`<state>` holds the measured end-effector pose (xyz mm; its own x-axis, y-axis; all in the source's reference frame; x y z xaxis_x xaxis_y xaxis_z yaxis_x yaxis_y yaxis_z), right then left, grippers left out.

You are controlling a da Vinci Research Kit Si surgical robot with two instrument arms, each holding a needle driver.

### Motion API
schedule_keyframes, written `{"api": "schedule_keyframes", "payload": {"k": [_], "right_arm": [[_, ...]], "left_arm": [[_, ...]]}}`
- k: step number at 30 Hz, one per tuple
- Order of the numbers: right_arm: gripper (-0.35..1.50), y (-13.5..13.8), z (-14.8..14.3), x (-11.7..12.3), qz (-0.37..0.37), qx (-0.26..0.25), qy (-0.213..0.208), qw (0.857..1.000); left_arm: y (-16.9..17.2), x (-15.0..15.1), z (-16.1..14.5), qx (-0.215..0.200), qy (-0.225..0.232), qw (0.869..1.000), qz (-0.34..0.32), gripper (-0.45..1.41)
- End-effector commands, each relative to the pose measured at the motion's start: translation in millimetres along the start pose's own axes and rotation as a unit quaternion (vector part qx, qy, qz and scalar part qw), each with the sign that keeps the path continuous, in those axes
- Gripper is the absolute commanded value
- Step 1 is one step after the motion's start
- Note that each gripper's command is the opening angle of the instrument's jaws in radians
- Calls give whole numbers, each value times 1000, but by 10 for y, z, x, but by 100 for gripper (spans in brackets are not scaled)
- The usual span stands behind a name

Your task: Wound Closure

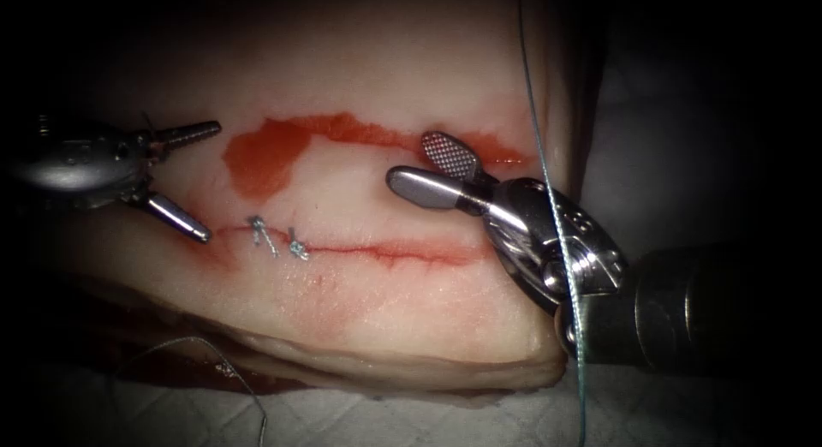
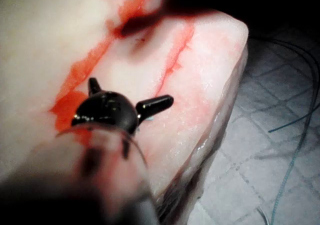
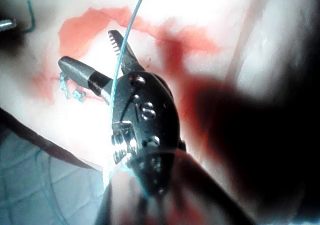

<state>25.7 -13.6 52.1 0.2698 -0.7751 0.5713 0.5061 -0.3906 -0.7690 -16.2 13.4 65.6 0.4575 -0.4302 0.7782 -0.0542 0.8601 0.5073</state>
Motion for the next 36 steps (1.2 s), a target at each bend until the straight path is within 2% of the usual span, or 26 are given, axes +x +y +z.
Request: {"api": "schedule_keyframes", "payload": {"k": [1, 3, 4, 6, 7, 10, 12, 13, 14, 15, 17, 19, 21, 22, 24, 25, 26, 27, 29, 30, 32, 33, 34, 35, 36], "right_arm": [[133, 9, 8, 6, 1, -11, 5, 1000], [135, 12, 9, 5, 1, -22, 10, 1000], [135, 12, 10, 6, 1, -23, 11, 1000], [137, 10, 10, 7, 1, -24, 10, 1000], [137, 9, 11, 8, 0, -24, 10, 1000], [137, 7, 11, 10, -1, -24, 10, 1000], [137, 7, 11, 10, -1, -24, 10, 1000], [138, 6, 11, 9, -1, -24, 10, 1000], [138, 6, 11, 9, -1, -24, 10, 1000], [138, 6, 11, 9, -1, -24, 10, 1000], [138, 6, 11, 10, -1, -24, 10, 1000], [138, 6, 10, 10, -1, -24, 10, 1000], [138, 6, 10, 10, -1, -24, 10, 1000], [138, 6, 10, 10, -1, -24, 10, 1000], [140, 6, 10, 10, -1, -24, 10, 1000], [140, 6, 10, 10, -1, -24, 10, 1000], [140, 6, 10, 10, -1, -24, 10, 1000], [140, 6, 10, 10, -1, -24, 10, 1000], [140, 7, 11, 10, -1, -24, 10, 1000], [140, 7, 11, 10, -1, -24, 10, 1000], [140, 7, 11, 10, -1, -24, 10, 1000], [140, 7, 11, 11, -1, -24, 10, 1000], [140, 8, 12, 11, -1, -24, 10, 1000], [140, 8, 12, 11, -1, -24, 10, 1000], [140, 8, 11, 11, -1, -24, 10, 1000]], "left_arm": [[-4, -2, 8, 13, 10, 1000, 5, 74], [-24, -5, 13, 56, 17, 998, -10, 76], [-33, -5, 15, 72, 17, 996, -41, 76], [-55, 0, 21, 98, 23, 990, -103, 93], [-64, 3, 25, 106, 27, 987, -120, 93], [-95, 23, 48, 143, 38, 984, -95, 98], [-101, 29, 55, 158, 41, 983, -81, 96], [-103, 32, 62, 188, 56, 973, -119, 93], [-103, 32, 62, 188, 56, 973, -119, 93], [-103, 33, 64, 191, 66, 965, -165, 89], [-105, 39, 68, 186, 102, 938, -274, 93], [-108, 47, 75, 175, 133, 909, -354, 99], [-109, 57, 81, 171, 148, 886, -406, 101], [-107, 68, 86, 162, 162, 860, -456, 89], [-101, 82, 91, 153, 178, 835, -497, 88], [-101, 82, 91, 153, 178, 835, -497, 88], [-99, 92, 93, 149, 190, 816, -525, 86], [-99, 92, 93, 149, 190, 816, -525, 86], [-96, 105, 95, 145, 199, 806, -539, 88], [-94, 111, 97, 144, 199, 808, -536, 86], [-88, 123, 101, 133, 203, 794, -558, 86], [-84, 128, 103, 129, 200, 795, -558, 86], [-78, 142, 107, 126, 200, 799, -553, 101], [-77, 149, 108, 125, 201, 801, -550, 104], [-77, 170, 110, 127, 200, 807, -541, 116]]}}
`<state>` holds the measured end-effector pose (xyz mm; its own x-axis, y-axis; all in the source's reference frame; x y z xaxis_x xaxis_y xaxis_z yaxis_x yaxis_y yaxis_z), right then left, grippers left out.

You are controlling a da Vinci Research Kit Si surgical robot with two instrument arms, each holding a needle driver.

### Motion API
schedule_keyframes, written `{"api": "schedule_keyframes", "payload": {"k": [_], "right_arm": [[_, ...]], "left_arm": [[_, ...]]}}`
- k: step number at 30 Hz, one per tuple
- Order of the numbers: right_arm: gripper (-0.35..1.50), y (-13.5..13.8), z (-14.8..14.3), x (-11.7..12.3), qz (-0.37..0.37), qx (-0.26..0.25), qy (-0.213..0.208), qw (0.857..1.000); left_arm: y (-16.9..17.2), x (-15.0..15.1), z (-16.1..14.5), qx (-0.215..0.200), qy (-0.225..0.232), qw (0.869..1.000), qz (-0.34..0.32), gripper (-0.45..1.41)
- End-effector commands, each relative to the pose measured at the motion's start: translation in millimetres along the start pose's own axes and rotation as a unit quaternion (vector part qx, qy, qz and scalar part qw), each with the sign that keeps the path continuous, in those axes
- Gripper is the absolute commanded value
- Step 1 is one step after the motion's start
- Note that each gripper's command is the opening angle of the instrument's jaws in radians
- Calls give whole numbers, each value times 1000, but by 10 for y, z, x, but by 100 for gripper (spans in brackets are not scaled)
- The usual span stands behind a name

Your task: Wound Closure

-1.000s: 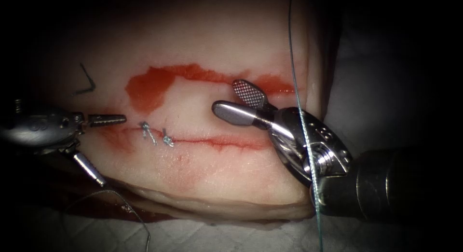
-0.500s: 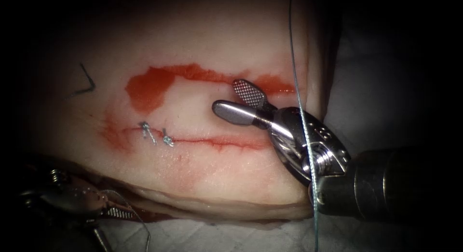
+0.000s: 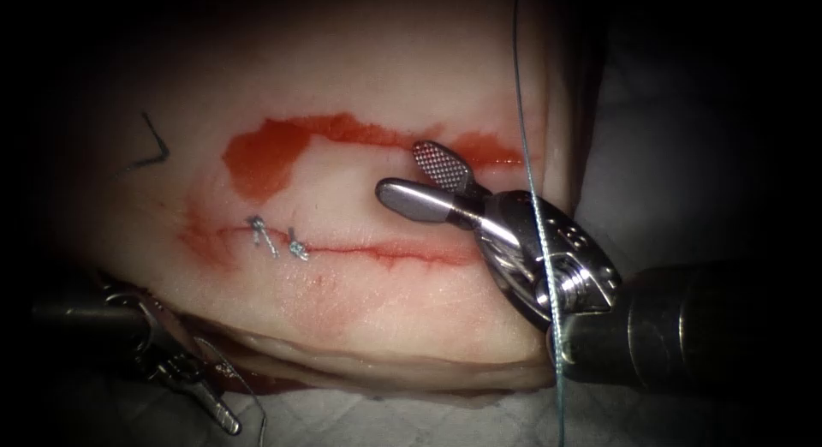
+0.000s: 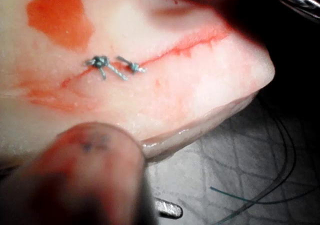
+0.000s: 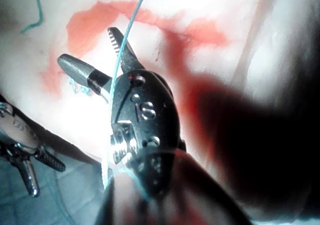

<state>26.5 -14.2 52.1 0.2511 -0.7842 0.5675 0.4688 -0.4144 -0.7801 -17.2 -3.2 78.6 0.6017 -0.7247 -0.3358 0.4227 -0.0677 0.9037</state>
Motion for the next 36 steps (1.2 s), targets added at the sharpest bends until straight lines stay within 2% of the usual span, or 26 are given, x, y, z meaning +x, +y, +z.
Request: {"api": "schedule_keyframes", "payload": {"k": [1, 2, 4, 7, 9, 11, 13, 14, 16, 17, 19, 21, 24, 25, 26, 28, 30, 31, 33, 35, 36], "right_arm": [[140, 1, 8, 5, 0, -1, -1, 1000], [140, 1, 8, 5, 0, -1, -1, 1000], [140, 1, 8, 5, 0, -1, -1, 1000], [140, 1, 8, 5, 0, -2, -1, 1000], [140, 1, 8, 5, 0, -2, -1, 1000], [140, 1, 8, 6, 0, -2, -1, 1000], [140, 1, 8, 6, 0, -2, -1, 1000], [140, 1, 8, 6, 0, -2, -1, 1000], [140, 1, 8, 6, 0, -2, -1, 1000], [140, 1, 8, 6, 0, -2, -1, 1000], [140, 1, 8, 6, 0, -2, -1, 1000], [140, 1, 8, 6, 0, -2, -1, 1000], [140, 1, 8, 7, -1, -2, -1, 1000], [140, 1, 9, 8, -1, -2, -1, 1000], [140, 1, 9, 8, -1, -2, -1, 1000], [140, 2, 9, 9, -4, -2, -1, 1000], [140, 2, 9, 9, -4, -2, -1, 1000], [140, 2, 9, 9, -4, -2, -1, 1000], [140, 2, 9, 9, -4, -2, -1, 1000], [140, 2, 9, 9, -1, -2, -1, 1000], [140, 2, 9, 9, -1, -2, -1, 1000]], "left_arm": [[11, 1, 10, 7, 1, 1000, 13, 118], [11, 1, 10, 7, 1, 1000, 13, 118], [29, 10, 16, 11, 13, 997, 76, 116], [35, 12, 15, 8, 47, 988, 145, 94], [31, 12, 14, -28, 38, 988, 146, 88], [29, 15, 14, -41, 29, 991, 125, 84], [29, 19, 13, -49, 31, 988, 140, 61], [30, 20, 12, -53, 33, 987, 148, 61], [32, 25, 5, -68, 31, 984, 161, 86], [32, 30, 0, -76, 31, 983, 162, 83], [34, 44, -23, -112, 32, 985, 125, 66], [36, 49, -30, -122, 33, 986, 108, 61], [49, 62, -50, -145, 39, 985, 90, 31], [61, 67, -57, -169, 41, 981, 90, 24], [61, 67, -57, -169, 41, 981, 90, 24], [71, 65, -61, -196, 45, 975, 93, 32], [74, 60, -64, -216, 42, 971, 93, 73], [74, 58, -65, -227, 35, 968, 100, 86], [69, 56, -67, -235, 26, 966, 103, 88], [62, 56, -70, -235, 26, 967, 100, 59], [57, 55, -72, -234, 25, 967, 101, 34]]}}
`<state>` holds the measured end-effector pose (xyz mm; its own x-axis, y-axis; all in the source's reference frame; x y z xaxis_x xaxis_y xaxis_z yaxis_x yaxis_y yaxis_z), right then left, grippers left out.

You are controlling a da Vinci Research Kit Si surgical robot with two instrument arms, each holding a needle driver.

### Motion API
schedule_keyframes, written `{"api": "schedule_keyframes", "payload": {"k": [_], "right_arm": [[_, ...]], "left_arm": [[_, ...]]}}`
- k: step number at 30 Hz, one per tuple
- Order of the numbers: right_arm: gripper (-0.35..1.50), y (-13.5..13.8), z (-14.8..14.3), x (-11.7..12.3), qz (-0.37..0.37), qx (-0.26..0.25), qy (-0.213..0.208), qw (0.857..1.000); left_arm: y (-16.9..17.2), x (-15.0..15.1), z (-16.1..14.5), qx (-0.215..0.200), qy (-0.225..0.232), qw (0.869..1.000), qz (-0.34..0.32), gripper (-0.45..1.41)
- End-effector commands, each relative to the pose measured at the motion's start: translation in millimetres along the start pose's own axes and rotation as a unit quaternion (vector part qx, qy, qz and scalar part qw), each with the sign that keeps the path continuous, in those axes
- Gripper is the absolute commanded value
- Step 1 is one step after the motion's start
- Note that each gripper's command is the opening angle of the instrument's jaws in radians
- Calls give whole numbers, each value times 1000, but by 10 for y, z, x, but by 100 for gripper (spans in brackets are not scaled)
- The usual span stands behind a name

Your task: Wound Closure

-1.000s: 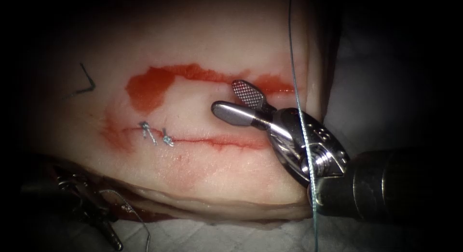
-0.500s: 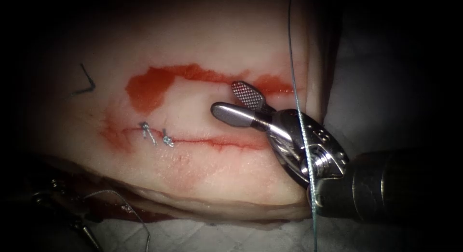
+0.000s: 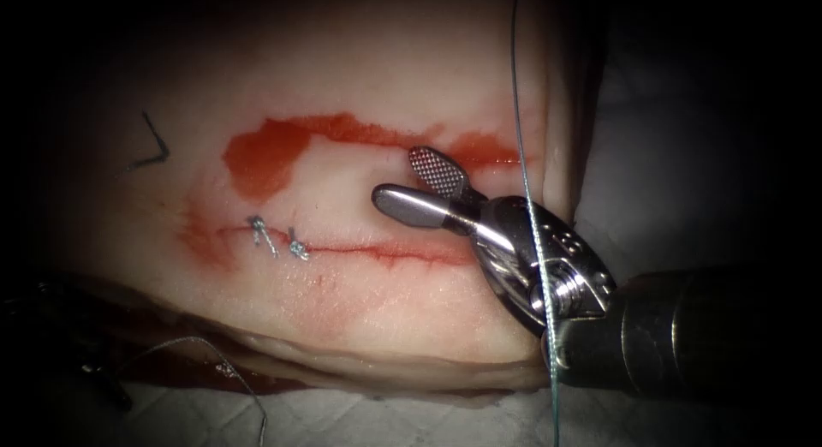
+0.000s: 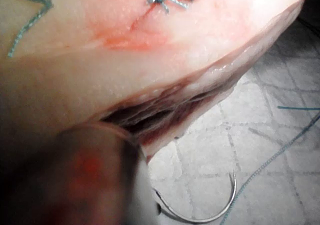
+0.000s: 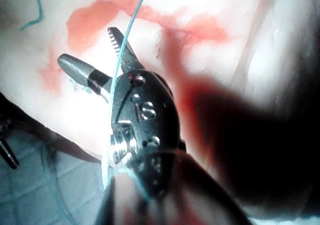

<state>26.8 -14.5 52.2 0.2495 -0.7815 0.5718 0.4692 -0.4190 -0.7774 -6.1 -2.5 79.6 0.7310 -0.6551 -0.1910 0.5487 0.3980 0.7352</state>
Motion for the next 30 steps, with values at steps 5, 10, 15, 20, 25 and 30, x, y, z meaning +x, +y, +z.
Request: {"api": "schedule_keyframes", "payload": {"k": [5, 10, 15, 20, 25, 30], "right_arm": [[140, 1, 9, 7, 1, -2, -1, 1000], [140, 1, 9, 8, 0, -1, -1, 1000], [140, 1, 9, 8, 3, -2, -1, 1000], [140, 1, 10, 9, 3, -2, -1, 1000], [140, 1, 10, 9, 6, -2, -1, 1000], [140, 2, 10, 10, 6, -2, -1, 1000]], "left_arm": [[-8, -17, 3, -21, -22, 999, 26, 0], [-1, -27, 16, -64, -18, 997, 49, 14], [5, -22, 44, -69, -6, 995, 67, 10], [17, -21, 57, -71, 3, 994, 80, 17], [34, -20, 55, -95, 12, 992, 84, 14], [44, -23, 54, -109, 17, 990, 88, 9]]}}
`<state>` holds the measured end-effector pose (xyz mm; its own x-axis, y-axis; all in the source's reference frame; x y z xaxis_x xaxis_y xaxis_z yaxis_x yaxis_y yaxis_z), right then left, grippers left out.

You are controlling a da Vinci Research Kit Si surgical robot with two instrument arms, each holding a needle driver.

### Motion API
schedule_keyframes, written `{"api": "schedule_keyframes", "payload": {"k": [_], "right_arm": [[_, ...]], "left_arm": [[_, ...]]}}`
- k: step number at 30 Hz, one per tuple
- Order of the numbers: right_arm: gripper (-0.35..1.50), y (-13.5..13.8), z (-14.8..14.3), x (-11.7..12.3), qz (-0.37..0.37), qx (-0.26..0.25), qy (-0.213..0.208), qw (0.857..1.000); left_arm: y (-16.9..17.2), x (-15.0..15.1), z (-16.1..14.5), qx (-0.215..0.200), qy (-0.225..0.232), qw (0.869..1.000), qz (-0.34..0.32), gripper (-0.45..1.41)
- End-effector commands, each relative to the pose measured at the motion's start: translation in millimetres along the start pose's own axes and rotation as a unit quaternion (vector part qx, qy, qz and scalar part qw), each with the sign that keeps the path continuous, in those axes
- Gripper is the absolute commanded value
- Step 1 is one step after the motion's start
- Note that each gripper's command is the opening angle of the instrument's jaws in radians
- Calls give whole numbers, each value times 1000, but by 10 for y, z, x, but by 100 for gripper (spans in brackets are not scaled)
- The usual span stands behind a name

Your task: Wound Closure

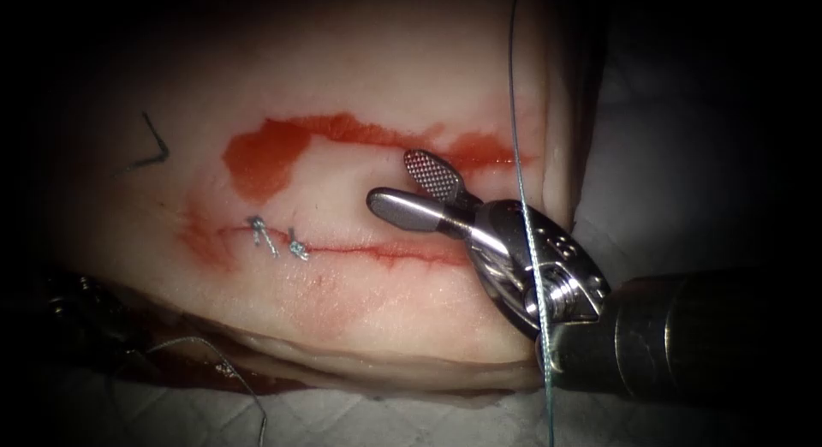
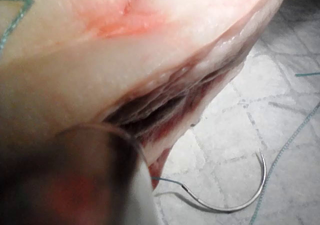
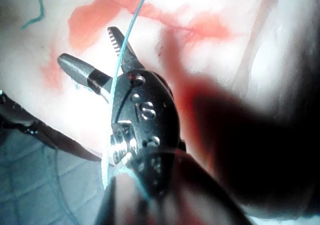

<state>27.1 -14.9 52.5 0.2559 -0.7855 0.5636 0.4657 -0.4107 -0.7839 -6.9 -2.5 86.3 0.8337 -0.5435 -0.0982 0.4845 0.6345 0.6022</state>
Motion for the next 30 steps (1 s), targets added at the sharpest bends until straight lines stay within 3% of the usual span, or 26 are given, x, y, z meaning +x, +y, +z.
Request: {"api": "schedule_keyframes", "payload": {"k": [1, 6, 11, 17, 23, 24, 26, 28, 29, 30], "right_arm": [[140, 1, 8, 5, 0, -2, -1, 1000], [140, 2, 8, 5, 0, -2, -1, 1000], [140, 3, 7, 6, 0, -2, 0, 1000], [140, 3, 8, 6, 0, -2, 0, 1000], [140, 5, 8, 6, 0, -2, 0, 1000], [140, 5, 8, 6, 0, -2, 0, 1000], [140, 6, 8, 7, 3, -3, 0, 1000], [140, 6, 8, 7, 6, -3, 0, 1000], [140, 6, 8, 7, 6, -3, 0, 1000], [140, 6, 8, 8, 6, -3, 0, 1000]], "left_arm": [[-1, -4, 7, -4, 4, 1000, 6, 9], [-3, -7, 18, -13, 3, 1000, 3, -3], [-2, -5, 36, -17, 4, 1000, 1, -32], [6, -8, 40, -20, 8, 1000, 8, -32], [15, -12, 36, -39, 17, 999, 11, -10], [15, -13, 36, -41, 19, 999, 17, 7], [16, -14, 37, -43, 20, 999, 22, 24], [17, -15, 39, -44, 20, 999, 22, 24], [17, -16, 40, -45, 20, 998, 25, 39], [15, -17, 40, -46, 18, 998, 33, 81]]}}
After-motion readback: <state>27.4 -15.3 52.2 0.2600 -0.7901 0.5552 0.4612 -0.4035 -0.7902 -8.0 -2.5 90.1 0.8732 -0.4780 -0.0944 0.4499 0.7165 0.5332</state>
